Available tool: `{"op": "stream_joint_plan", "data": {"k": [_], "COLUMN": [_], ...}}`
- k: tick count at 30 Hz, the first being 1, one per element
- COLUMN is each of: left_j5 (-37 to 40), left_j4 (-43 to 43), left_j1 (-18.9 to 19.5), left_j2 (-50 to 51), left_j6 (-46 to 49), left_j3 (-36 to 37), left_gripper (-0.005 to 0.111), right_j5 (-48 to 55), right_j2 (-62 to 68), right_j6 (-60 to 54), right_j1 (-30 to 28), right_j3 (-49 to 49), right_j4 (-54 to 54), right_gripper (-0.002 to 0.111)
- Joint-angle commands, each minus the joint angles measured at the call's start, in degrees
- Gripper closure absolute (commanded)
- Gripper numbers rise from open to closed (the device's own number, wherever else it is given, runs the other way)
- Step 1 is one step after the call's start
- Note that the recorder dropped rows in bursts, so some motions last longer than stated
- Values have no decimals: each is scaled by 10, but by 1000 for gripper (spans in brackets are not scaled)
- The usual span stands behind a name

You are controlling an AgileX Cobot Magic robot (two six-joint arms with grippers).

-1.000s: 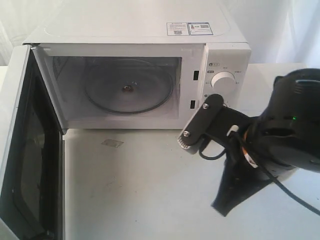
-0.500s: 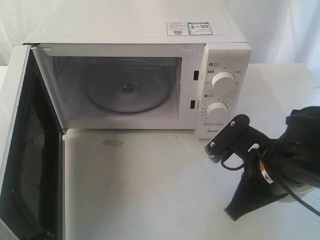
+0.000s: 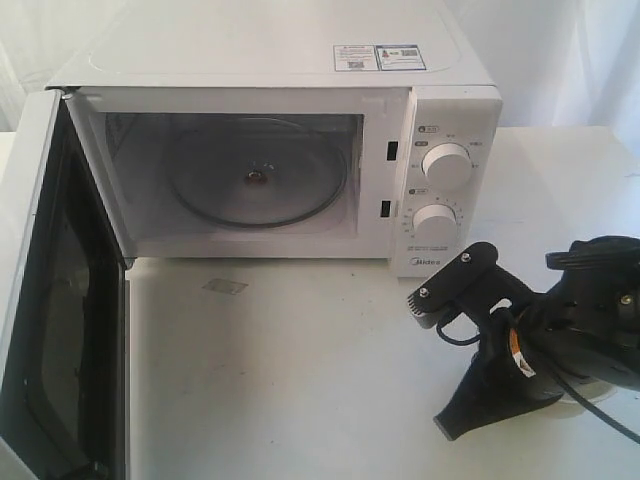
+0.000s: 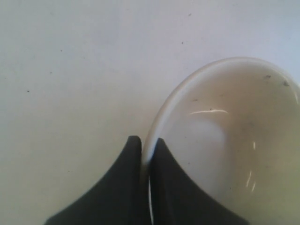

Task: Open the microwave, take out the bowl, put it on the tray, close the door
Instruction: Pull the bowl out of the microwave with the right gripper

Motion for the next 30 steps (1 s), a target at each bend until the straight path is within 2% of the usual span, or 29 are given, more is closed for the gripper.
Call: {"op": "stream_joint_plan", "data": {"k": [1, 7, 15, 21, 30], "left_j5": [0, 0, 0, 0, 0], "left_j4": [-4, -4, -4, -4, -4], "left_j1": [1, 1, 1, 1, 1], "left_j2": [-3, -3, -3, -3, -3], "left_j6": [1, 1, 1, 1, 1], "left_j3": [2, 2, 2, 2, 2], "left_gripper": [107, 107, 107, 107, 107], "right_j5": [-19, -14, -11, -17, -14], "right_j2": [0, 0, 0, -2, -9], "right_j6": [3, 3, 3, 3, 3], "right_j1": [-3, -3, -3, -3, -3], "right_j3": [10, 10, 10, 10, 8], "right_j4": [-4, -5, -6, -7, -13], "right_gripper": [105, 88, 83, 54, 52]}}
